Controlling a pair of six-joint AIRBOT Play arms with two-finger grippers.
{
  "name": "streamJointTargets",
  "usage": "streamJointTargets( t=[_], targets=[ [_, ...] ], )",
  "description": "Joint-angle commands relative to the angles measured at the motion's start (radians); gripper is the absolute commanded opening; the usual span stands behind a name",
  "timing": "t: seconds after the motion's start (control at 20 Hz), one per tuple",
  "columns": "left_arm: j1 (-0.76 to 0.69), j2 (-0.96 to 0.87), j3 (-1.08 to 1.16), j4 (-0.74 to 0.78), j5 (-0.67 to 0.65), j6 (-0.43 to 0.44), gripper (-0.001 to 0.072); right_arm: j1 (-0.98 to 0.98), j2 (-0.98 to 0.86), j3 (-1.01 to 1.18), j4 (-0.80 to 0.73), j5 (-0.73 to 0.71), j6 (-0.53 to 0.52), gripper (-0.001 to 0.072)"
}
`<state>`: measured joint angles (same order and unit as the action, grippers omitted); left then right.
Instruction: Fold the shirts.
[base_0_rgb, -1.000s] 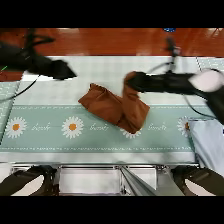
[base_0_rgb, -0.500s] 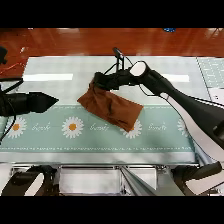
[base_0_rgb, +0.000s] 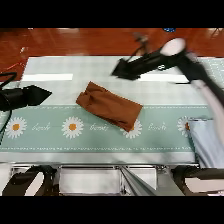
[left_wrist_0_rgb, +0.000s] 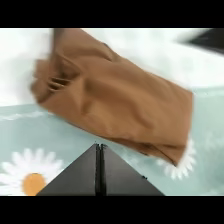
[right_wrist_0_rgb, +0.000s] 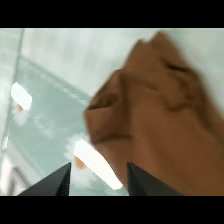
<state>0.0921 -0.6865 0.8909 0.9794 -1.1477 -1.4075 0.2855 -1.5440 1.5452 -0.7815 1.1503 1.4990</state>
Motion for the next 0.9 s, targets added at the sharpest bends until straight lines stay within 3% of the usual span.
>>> streamJointTargets(
  t=[0.0,0.1,0.15,0.35,0.6,0.85],
  targets=[
    [0.085,-0.012,-0.001,0.001,-0.024,0.001,0.0019,-0.152,0.292,-0.129,-0.443,0.135,0.134,0.0408],
    [0.094,-0.012,-0.014,0.001,-0.04,0.013,0.0019,-0.224,0.496,-0.37,-0.575,0.064,0.218,0.0408],
    [0.091,-0.011,-0.031,0.0,-0.039,0.012,0.0019,-0.26,0.592,-0.523,-0.569,0.013,0.251,0.0408],
    [0.071,-0.012,-0.127,-0.019,-0.038,0.011,0.0019,-0.315,0.777,-1.018,-0.323,-0.2,0.303,0.0409],
    [0.055,-0.012,-0.233,-0.067,-0.02,0.011,0.0019,-0.217,0.637,-1.152,-0.045,-0.409,0.203,0.0409],
    [0.055,-0.012,-0.259,-0.082,-0.01,0.011,0.0019,-0.198,0.396,-1.098,0.343,-0.389,-0.112,0.0409]
  ],
)
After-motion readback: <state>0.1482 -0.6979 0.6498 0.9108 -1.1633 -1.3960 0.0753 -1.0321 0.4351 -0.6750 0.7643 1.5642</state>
